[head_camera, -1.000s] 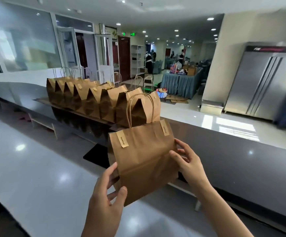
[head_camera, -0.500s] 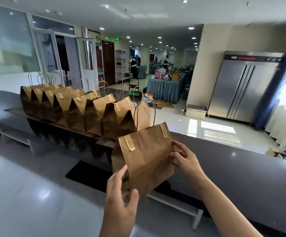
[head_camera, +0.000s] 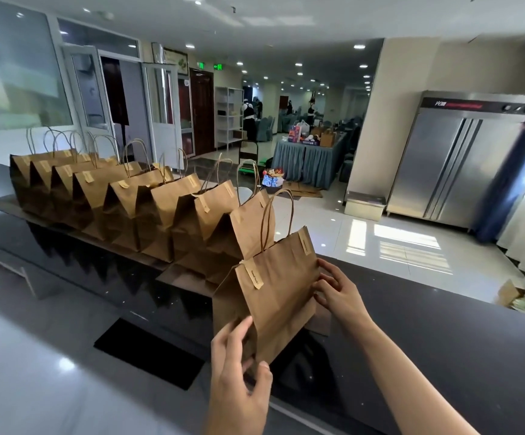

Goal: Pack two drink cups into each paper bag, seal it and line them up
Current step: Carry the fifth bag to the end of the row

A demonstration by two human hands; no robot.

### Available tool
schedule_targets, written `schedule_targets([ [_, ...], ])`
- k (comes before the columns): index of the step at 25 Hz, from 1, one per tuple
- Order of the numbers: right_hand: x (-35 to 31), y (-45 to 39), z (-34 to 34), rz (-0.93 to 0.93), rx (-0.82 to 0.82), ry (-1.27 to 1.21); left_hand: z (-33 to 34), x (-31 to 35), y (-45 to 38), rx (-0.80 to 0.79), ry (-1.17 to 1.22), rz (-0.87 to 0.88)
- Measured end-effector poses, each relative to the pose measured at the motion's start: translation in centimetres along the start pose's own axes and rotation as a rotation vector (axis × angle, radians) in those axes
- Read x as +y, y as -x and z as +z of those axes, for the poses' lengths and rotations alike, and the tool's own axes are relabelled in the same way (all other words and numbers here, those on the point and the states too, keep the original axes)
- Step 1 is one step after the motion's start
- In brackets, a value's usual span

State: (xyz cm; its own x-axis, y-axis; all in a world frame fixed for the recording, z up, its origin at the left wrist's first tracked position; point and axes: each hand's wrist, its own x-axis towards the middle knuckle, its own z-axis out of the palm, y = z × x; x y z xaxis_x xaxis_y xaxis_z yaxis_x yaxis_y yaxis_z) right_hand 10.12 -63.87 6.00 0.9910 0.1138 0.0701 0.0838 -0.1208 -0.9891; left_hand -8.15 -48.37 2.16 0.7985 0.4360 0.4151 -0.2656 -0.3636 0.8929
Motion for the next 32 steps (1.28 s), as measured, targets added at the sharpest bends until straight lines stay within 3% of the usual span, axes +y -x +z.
schedule_targets([
  [15,2.7,-5.5,1.1,-0.033,-0.010,0.208,6.8,-2.7,-6.2,-0.147,0.046,0.000],
  [18,3.2,-5.7,1.2,-0.023,0.035,0.150,7.7,-3.0,-7.2,-0.193,0.082,-0.004],
  [32,2.8,-8.2,2.3,0.091,-0.056,-0.038,8.6,-4.1,-10.0,-0.300,0.090,-0.014],
])
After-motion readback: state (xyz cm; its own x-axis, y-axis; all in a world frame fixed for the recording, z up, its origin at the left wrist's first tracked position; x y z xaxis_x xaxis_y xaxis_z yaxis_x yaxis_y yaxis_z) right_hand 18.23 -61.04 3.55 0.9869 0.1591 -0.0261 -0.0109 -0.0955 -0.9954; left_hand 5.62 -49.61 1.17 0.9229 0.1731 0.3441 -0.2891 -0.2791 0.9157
